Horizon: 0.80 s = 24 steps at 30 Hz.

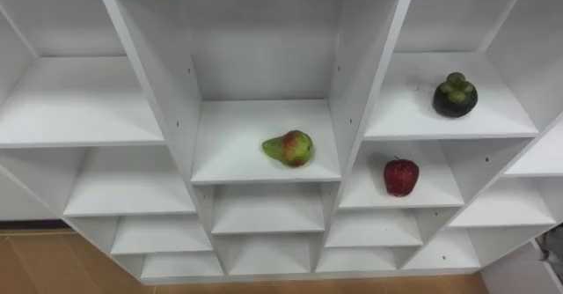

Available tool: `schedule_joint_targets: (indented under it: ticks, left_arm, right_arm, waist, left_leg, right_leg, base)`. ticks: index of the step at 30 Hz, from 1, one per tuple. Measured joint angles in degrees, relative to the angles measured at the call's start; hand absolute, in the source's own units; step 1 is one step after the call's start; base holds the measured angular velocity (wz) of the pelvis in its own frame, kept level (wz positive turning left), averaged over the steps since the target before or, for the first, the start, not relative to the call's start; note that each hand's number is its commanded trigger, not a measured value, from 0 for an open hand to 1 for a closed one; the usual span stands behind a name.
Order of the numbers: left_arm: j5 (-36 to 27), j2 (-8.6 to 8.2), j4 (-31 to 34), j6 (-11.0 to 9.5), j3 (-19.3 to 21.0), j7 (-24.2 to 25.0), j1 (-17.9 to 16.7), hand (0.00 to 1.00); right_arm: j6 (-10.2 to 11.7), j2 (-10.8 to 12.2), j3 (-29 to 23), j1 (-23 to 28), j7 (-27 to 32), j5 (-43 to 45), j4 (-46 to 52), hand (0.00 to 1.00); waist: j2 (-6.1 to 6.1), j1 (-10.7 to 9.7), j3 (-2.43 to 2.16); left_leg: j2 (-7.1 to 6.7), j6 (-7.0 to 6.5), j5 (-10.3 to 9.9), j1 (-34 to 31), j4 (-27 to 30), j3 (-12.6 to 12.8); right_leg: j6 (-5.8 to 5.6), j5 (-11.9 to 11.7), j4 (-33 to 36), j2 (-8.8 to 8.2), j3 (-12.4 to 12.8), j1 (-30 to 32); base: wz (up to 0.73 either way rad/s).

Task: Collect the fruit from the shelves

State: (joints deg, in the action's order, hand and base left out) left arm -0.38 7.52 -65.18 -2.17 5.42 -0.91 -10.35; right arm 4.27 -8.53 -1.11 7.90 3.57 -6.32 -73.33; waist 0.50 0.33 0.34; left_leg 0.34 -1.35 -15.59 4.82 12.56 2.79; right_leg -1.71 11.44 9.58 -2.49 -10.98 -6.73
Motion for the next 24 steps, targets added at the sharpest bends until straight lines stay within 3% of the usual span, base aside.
schedule_joint_targets:
  ticks: [21,24]
  left_arm:
    - [-0.1,-0.03,0.0,-0.6,-0.1,0.2,0.0,1.00]
    - [-0.1,-0.07,0.0,-1.2,-1.1,-0.7,0.1,1.00]
  right_arm:
    - [0.1,0.0,0.6,0.2,0.1,-0.1,0.3,0.00]
    - [1.0,0.1,1.1,0.3,0.7,-0.1,0.6,0.00]
  waist:
    - [0.05,-0.1,-0.16]
    - [0.07,-0.2,-0.17]
  left_leg:
    - [0.00,0.00,0.0,0.1,0.2,0.1]
    - [-0.01,0.00,0.0,0.1,0.2,0.1]
  right_leg:
    - [0.01,0.0,0.0,-0.01,0.0,-0.1]
    - [0.00,0.0,0.0,-0.03,0.0,-0.1]
  base:
    - [0.00]
    - [0.00]
